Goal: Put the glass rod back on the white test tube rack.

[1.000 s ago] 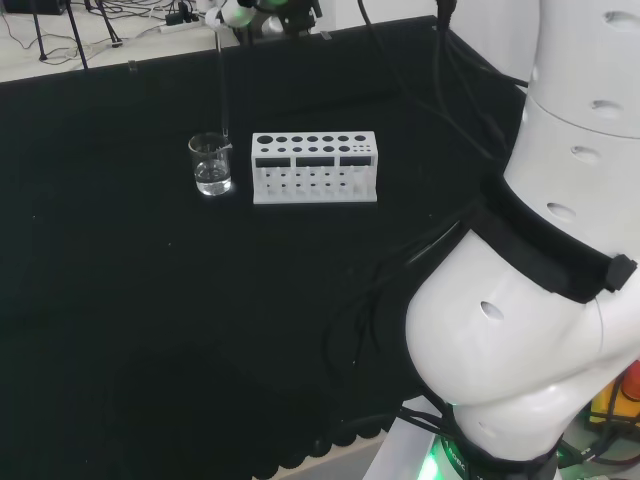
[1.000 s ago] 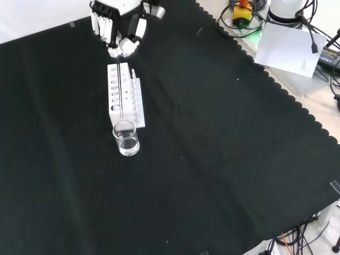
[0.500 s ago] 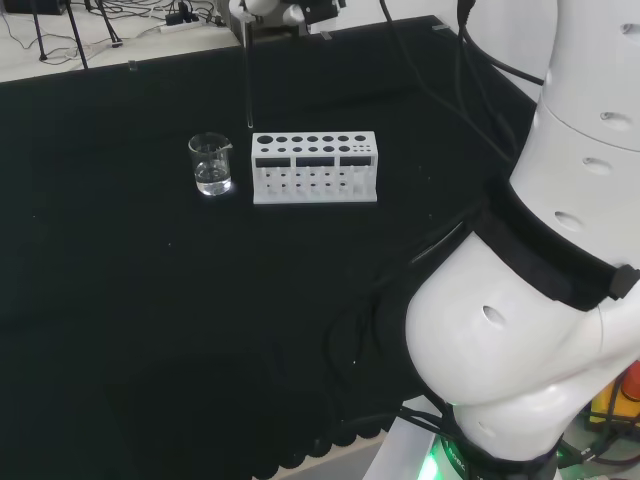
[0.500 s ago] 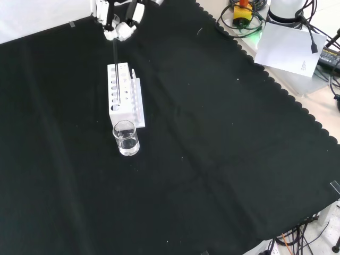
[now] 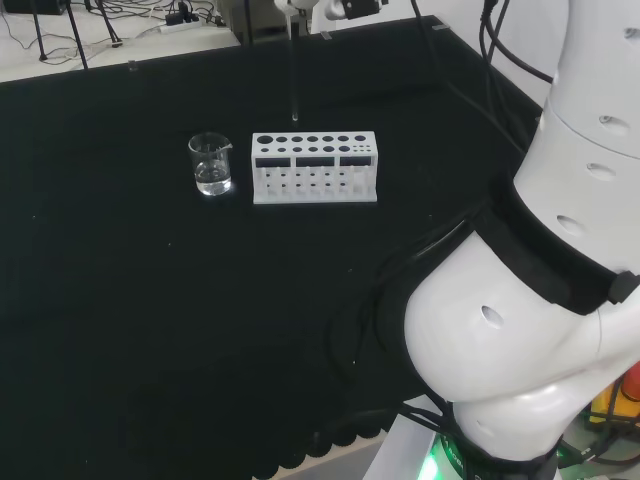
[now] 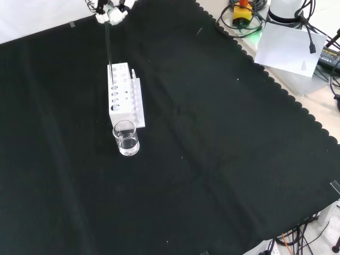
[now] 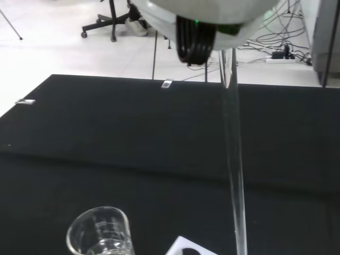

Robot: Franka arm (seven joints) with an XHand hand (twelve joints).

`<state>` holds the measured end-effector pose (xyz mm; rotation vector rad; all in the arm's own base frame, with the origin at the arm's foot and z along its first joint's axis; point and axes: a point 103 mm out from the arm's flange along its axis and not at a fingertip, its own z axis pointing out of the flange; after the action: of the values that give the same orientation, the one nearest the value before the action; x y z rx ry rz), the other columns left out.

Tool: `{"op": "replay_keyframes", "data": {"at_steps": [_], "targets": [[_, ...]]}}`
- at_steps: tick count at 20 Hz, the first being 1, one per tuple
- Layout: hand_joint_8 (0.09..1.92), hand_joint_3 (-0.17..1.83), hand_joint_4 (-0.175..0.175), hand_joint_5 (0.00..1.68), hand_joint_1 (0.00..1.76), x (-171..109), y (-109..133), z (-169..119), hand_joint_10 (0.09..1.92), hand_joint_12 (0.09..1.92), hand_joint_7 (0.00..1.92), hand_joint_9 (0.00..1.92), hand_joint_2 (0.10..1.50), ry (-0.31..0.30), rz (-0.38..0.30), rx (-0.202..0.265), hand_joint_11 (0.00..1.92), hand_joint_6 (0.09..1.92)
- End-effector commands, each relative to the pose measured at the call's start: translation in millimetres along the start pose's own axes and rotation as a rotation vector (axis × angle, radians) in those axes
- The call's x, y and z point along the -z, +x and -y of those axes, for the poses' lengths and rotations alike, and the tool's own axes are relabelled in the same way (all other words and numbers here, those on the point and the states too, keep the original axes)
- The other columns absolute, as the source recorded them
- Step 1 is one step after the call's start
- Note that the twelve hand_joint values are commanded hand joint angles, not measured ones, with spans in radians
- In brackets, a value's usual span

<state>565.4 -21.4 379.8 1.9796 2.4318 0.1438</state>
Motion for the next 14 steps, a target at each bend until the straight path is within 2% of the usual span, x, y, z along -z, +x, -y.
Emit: {"op": "replay_keyframes", "data": {"at_steps": [1, 3, 4, 14], "targets": [[0.94, 0.55, -0.175, 1.2, 1.32, -1, -30, 16, 0.78, 1.05, 1.26, 1.65, 0.74, 0.0, 0.003, -0.046, 1.38, 0.46], [0.94, 0.55, -0.175, 1.2, 1.32, -1, -29, 18, 0.78, 1.05, 1.26, 1.65, 0.74, -0.001, 0.007, -0.047, 1.38, 0.46], [0.94, 0.55, -0.175, 1.2, 1.32, -1, -27, 17, 0.78, 1.05, 1.26, 1.65, 0.74, 0.001, -0.007, -0.016, 1.38, 0.46], [0.94, 0.55, -0.175, 1.2, 1.32, -3, -1, 10, 0.78, 1.05, 1.26, 1.65, 0.74, 0.005, 0.0, 0.009, 1.38, 0.46]]}}
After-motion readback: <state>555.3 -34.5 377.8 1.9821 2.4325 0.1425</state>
